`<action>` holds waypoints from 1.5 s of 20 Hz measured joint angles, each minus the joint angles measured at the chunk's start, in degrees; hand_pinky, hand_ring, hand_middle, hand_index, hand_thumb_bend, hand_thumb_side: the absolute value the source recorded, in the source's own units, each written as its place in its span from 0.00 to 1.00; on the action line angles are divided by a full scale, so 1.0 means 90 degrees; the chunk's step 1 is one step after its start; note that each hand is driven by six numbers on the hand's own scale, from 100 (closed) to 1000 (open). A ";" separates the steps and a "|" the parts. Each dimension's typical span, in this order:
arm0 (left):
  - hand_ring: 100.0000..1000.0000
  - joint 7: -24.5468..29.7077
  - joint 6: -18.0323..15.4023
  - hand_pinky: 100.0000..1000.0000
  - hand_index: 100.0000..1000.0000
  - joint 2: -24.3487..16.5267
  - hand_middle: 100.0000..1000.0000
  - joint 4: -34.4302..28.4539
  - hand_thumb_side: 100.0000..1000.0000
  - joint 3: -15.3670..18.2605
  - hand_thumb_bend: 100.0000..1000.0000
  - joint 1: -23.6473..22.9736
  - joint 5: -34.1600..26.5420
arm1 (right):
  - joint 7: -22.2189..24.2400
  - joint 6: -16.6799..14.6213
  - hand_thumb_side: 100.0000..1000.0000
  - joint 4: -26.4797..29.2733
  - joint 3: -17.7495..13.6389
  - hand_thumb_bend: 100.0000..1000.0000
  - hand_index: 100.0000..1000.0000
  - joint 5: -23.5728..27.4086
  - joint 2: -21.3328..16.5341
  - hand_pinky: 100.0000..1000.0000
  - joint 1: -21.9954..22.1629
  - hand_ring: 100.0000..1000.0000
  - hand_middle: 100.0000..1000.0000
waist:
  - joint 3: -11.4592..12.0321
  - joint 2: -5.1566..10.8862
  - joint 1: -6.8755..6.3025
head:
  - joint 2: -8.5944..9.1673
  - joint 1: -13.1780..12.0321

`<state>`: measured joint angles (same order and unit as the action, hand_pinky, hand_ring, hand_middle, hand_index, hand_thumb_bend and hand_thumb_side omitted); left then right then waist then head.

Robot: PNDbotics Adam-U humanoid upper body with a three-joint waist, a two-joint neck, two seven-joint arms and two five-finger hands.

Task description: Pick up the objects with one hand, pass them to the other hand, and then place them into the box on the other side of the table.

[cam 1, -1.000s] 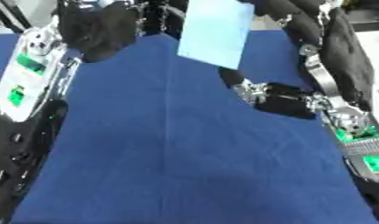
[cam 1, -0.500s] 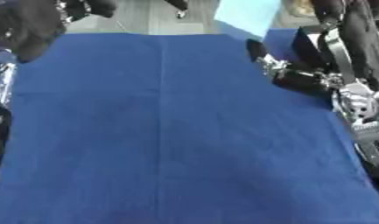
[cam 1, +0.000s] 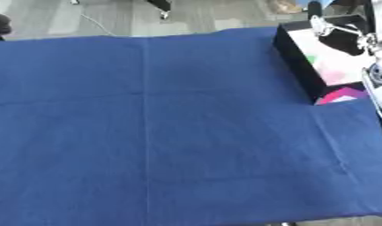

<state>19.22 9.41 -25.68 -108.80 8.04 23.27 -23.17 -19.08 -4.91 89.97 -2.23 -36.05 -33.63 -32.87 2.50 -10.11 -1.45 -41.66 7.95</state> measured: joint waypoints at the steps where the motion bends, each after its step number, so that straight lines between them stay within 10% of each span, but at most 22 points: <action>1: 0.66 -0.0071 0.0000 0.78 0.85 0.0019 0.65 -0.0072 0.85 0.0025 0.45 -0.0104 0.0032 | 0.0089 0.0105 0.00 -0.0169 -0.0127 0.00 0.99 0.0016 -0.0034 0.62 -0.0043 0.51 0.49 | 0.0025 0.0008 -0.0010 | 0.0000 0.0062; 8: 0.66 -0.0334 -0.0032 0.77 0.85 0.0218 0.65 -0.0442 0.85 0.0221 0.44 -0.0546 0.0211 | 0.0797 0.0845 0.19 -0.1372 -0.0854 0.00 1.00 -0.0275 0.0009 0.72 -0.0329 0.62 0.60 | 0.0183 0.0023 -0.0041 | -0.0002 0.0351; 19: 0.66 -0.0398 -0.0044 0.77 0.85 0.0349 0.65 -0.0511 0.84 0.0336 0.44 -0.0707 0.0342 | 0.1816 0.1870 0.43 -0.3159 -0.0649 0.00 1.00 -0.0828 0.0046 0.78 -0.0773 0.74 0.78 | 0.0280 0.0024 0.0007 | -0.0012 0.0464; 30: 0.66 -0.0412 -0.0032 0.77 0.85 0.0404 0.65 -0.0511 0.83 0.0360 0.43 -0.0791 0.0406 | 0.1095 0.1860 0.74 -0.4909 -0.0727 0.08 1.00 -0.1394 -0.0093 0.87 -0.1076 0.86 1.00 | 0.0289 0.0037 0.0007 | -0.0016 0.0438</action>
<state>15.51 9.12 -22.04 -113.40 11.28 16.16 -19.52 -9.23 11.83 45.79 -8.77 -48.59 -34.47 -42.56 5.10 -9.77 -1.39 -41.80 11.89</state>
